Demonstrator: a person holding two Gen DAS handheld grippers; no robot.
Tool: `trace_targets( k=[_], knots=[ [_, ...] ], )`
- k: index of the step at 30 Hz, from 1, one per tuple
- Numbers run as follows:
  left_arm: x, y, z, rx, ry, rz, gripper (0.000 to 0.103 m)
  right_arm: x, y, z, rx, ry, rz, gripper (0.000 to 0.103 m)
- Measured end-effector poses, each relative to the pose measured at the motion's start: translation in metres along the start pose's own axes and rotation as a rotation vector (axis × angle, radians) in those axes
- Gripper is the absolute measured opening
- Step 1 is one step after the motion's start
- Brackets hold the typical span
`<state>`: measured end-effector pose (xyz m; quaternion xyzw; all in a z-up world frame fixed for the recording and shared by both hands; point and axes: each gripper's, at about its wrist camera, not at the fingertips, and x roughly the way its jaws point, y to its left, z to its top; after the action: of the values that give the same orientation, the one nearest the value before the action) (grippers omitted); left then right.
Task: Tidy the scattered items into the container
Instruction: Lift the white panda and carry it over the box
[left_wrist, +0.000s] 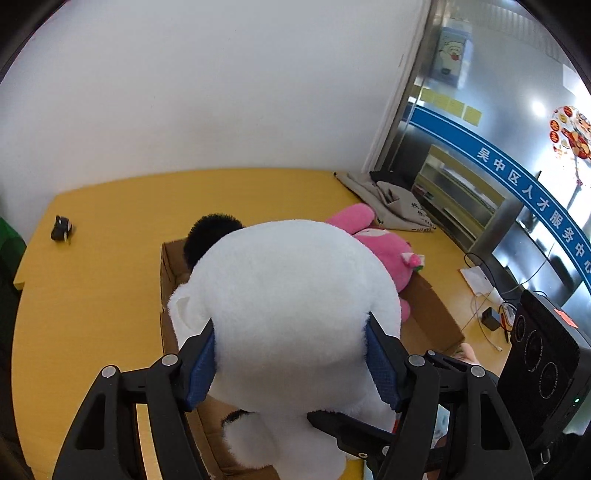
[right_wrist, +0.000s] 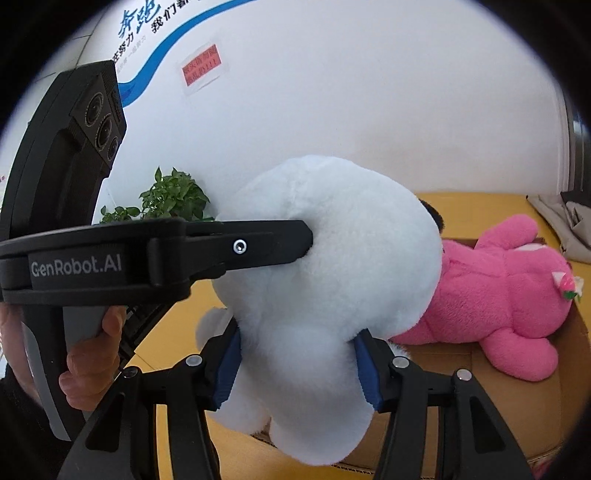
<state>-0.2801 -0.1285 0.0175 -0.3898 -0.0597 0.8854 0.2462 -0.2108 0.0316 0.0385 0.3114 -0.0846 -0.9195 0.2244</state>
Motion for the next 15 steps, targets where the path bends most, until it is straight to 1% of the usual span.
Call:
trace_targets(
  k=[2, 5, 9, 12, 13, 15],
  knots=[
    [0.022, 0.016, -0.011, -0.026, 0.026, 0.001, 0.075, 0.020, -0.004, -0.010, 0.022, 0.046, -0.002, 0.053],
    [0.044, 0.027, -0.025, -0.041, 0.048, 0.012, 0.075, 0.047, -0.010, -0.023, 0.051, 0.104, -0.001, 0.053],
    [0.060, 0.037, -0.038, -0.026, 0.085, 0.041, 0.075, 0.077, -0.011, -0.034, 0.071, 0.173, -0.007, 0.053],
    [0.072, 0.039, -0.050, 0.002, 0.129, 0.067, 0.076, 0.100, -0.012, -0.043, 0.091, 0.249, -0.027, 0.053],
    [0.076, 0.039, -0.055, 0.012, 0.135, 0.080, 0.077, 0.106, -0.011, -0.048, 0.092, 0.279, -0.041, 0.053],
    [0.074, 0.044, -0.060, -0.001, 0.126, 0.069, 0.078, 0.112, -0.007, -0.055, 0.078, 0.306, -0.066, 0.053]
  ],
)
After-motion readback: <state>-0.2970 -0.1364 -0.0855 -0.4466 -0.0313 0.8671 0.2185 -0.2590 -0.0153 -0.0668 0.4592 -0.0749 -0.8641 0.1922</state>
